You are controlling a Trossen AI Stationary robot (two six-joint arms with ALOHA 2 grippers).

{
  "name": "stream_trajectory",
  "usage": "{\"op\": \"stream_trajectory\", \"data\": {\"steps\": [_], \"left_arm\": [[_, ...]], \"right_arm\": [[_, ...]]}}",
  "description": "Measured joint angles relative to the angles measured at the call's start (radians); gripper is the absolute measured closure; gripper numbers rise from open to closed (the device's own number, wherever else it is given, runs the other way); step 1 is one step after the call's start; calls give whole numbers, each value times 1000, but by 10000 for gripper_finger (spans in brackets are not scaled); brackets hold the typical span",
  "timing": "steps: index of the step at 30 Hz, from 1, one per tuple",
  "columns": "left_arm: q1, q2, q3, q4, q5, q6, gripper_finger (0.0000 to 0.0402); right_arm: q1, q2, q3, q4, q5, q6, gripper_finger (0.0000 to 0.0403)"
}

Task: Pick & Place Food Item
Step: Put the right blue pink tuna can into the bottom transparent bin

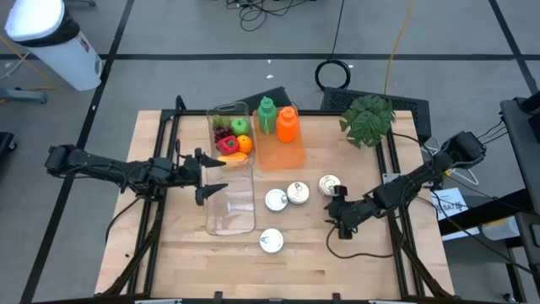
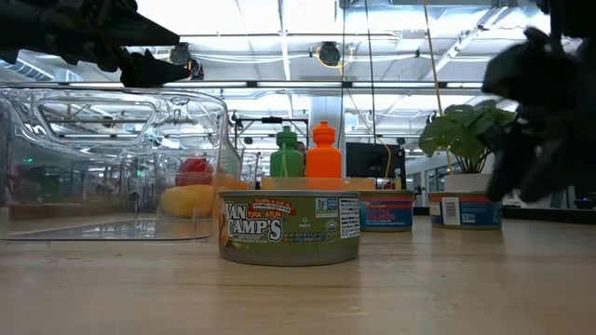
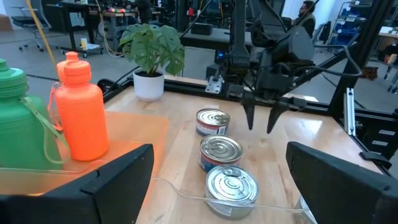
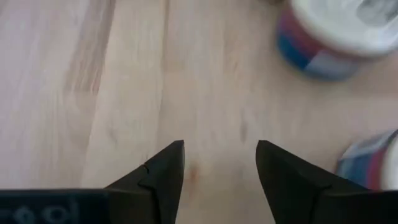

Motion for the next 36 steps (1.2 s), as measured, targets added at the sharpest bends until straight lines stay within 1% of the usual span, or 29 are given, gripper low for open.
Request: {"op": "stream_trajectory", "data": {"steps": [3,5,8,9,12,13,15,20,22,25,29,33,36], "left_arm": [[0,0,0,0,0,0,20],[0,0,0,-1,0,0,22],[0,0,0,-1,0,-1,27],[0,0,0,-1,0,-1,29],[0,0,0,-1,0,-1,32],[0,0,0,-1,0,0,33],[0,0,0,-1,0,0,34],[0,0,0,-1,0,0,30],[0,0,0,-1,0,-1,28],[0,0,-1,1,0,0,25],[0,0,-1,-2,0,0,30],[0,0,-1,-2,0,2,34],[0,0,-1,-2,0,2,30]], "right_arm": [[1,0,34,-25,79,-62,206],[-2,0,48,-46,136,-103,190],[-19,0,51,-85,233,-121,161],[-26,0,51,-107,247,-120,152],[-44,1,50,-141,246,-87,134],[-47,1,50,-149,235,-72,132],[-50,1,40,-135,178,-54,132],[-50,16,7,-99,67,9,153],[-48,38,-8,-110,-28,25,162],[-49,64,-18,-72,-125,41,171],[-43,77,-20,-34,-162,12,180],[-28,67,-18,-17,-174,15,186],[-28,55,-17,-10,-175,46,188]]}}
